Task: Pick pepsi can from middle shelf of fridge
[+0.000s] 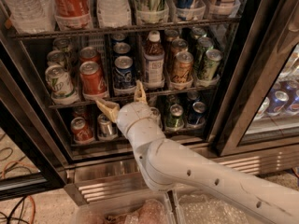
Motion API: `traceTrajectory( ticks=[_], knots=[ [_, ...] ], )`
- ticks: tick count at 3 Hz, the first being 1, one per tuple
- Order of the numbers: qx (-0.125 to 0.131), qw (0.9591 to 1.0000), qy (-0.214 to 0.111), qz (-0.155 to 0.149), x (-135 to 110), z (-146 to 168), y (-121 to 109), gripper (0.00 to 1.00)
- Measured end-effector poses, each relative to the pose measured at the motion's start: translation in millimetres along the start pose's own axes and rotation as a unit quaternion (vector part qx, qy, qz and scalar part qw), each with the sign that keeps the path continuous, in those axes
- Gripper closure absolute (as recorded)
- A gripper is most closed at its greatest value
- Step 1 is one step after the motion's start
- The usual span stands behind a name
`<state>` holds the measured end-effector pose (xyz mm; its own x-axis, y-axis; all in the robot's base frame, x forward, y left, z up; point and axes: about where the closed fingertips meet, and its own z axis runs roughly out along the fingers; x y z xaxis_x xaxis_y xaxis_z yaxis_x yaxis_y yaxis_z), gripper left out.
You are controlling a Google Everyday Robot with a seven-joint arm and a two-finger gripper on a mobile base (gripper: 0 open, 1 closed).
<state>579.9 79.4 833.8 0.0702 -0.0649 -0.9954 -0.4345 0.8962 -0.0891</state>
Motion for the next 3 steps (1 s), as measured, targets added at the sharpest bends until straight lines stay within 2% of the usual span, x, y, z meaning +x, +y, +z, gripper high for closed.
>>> traceTrajectory(
  ticks=[1, 3],
  knots=[
    [-0.002, 1.0, -0.003, 0.0, 1, 6, 5, 0.15],
    [0.027, 0.9996, -0.006, 0.001, 5, 13, -12, 0.18]
  ],
)
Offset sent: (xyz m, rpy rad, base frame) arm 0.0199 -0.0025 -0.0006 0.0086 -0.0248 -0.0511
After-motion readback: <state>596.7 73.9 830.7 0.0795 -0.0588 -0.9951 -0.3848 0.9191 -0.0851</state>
